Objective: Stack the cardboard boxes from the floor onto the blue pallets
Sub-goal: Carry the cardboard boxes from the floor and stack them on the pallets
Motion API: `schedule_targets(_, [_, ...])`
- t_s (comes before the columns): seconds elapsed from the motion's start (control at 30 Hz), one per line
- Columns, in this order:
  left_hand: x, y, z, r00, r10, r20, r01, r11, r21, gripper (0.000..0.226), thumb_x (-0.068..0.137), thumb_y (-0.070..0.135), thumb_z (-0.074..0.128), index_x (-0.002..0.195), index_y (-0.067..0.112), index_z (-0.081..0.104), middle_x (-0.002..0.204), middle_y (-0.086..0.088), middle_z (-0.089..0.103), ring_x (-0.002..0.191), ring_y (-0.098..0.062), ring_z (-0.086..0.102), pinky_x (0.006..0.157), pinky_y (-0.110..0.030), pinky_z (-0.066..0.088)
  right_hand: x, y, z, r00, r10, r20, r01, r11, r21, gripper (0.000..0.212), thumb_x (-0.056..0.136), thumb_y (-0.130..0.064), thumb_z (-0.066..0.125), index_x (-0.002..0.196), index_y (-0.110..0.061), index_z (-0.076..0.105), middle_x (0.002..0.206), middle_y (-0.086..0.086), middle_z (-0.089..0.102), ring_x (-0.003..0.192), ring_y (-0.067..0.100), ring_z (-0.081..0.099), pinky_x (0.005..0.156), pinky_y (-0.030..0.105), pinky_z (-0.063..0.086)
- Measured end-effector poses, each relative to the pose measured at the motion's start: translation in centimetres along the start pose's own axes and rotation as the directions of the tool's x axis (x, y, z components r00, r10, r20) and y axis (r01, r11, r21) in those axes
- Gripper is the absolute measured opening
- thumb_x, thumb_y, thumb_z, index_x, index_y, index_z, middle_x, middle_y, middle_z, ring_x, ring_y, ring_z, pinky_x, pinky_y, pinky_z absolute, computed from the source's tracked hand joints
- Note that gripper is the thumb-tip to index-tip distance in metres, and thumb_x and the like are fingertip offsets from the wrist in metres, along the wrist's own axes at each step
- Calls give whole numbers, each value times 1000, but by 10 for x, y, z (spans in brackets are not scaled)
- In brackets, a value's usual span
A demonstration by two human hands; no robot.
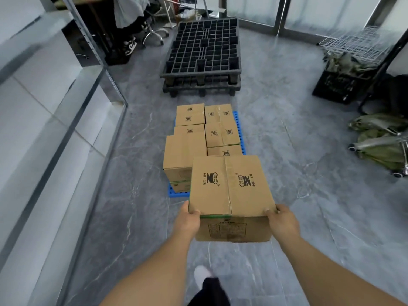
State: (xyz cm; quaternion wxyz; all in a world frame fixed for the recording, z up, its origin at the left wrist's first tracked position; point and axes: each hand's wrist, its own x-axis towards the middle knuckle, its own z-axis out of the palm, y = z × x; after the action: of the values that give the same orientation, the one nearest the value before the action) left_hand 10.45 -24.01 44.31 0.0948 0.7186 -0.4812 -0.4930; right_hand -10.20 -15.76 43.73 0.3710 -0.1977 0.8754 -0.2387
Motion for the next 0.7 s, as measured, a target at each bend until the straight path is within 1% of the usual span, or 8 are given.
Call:
schedule_targets(0.07, [19, 15, 8, 1000, 0, 13, 0, 1000, 11, 51, 97, 24, 42, 146, 24, 28, 143, -4, 43, 127, -25, 44, 106, -37, 36, 19, -7, -3, 1000, 10, -13, -10, 1000, 19, 34, 94, -26, 49, 123, -8, 50, 119, 16, 58, 105, 34, 53, 75, 32, 36])
schedule_targets(0.17, [51, 38, 23, 1000, -3, 27, 2, 1000, 27, 54, 97, 23, 43, 147, 23, 23, 147, -5, 38, 130, -25, 41, 103, -35, 35, 49, -22, -7, 999, 27, -37, -26, 999, 28, 36, 94, -26, 49, 125, -7, 49, 118, 16, 59, 103, 34, 54, 75, 34, 39])
schedule_targets(0.23, [73, 53, 32, 999, -5, 40, 2, 999, 53, 55, 96, 24, 44, 147, 23, 23, 146, -6, 39, 128, -27, 42, 100, -34, 37, 70, -34, -10, 998, 33, -56, -31, 999, 42, 37, 94, -26, 49, 125, -8, 49, 118, 15, 59, 104, 35, 54, 79, 38, 43])
schedule_targets(0.3, [96, 70, 41, 999, -11, 53, 8, 997, 72, 56, 96, 23, 44, 147, 24, 23, 144, -6, 41, 125, -26, 45, 94, -32, 39, 91, -44, -13, 996, 45, -72, -42, 998, 50, 37, 93, -26, 49, 126, -9, 50, 119, 14, 58, 104, 34, 54, 84, 41, 45])
schedule_targets(0.4, [134, 96, 53, 998, 9, 68, -18, 991, 131, 54, 96, 23, 45, 146, 22, 25, 142, -5, 44, 121, -26, 48, 89, -30, 39, 130, -58, -12, 997, 29, -74, -23, 997, 73, 34, 93, -25, 49, 124, -10, 50, 116, 13, 59, 98, 31, 54, 81, 39, 43])
schedule_targets(0.47, [162, 114, 60, 998, 30, 55, -39, 985, 165, 54, 95, 23, 45, 145, 20, 27, 140, -6, 46, 119, -26, 49, 89, -30, 39, 160, -68, -8, 997, 17, -72, -10, 994, 105, 33, 93, -24, 49, 123, -10, 51, 116, 12, 59, 96, 29, 53, 79, 38, 42])
schedule_targets(0.57, [201, 133, 72, 999, 32, 39, -41, 968, 247, 55, 95, 25, 46, 146, 19, 26, 142, -8, 44, 122, -27, 47, 93, -30, 39, 204, -82, 0, 998, -2, -64, 10, 992, 125, 34, 93, -23, 50, 124, -11, 50, 115, 10, 59, 98, 29, 53, 82, 38, 42])
schedule_targets(0.7, [254, 148, 88, 999, 48, 8, -48, 950, 310, 54, 93, 25, 49, 143, 17, 31, 136, -11, 50, 118, -31, 51, 96, -33, 42, 269, -98, 14, 998, -50, -37, 54, 991, 121, 35, 92, -24, 50, 126, -13, 50, 114, 9, 58, 91, 24, 49, 78, 34, 39])
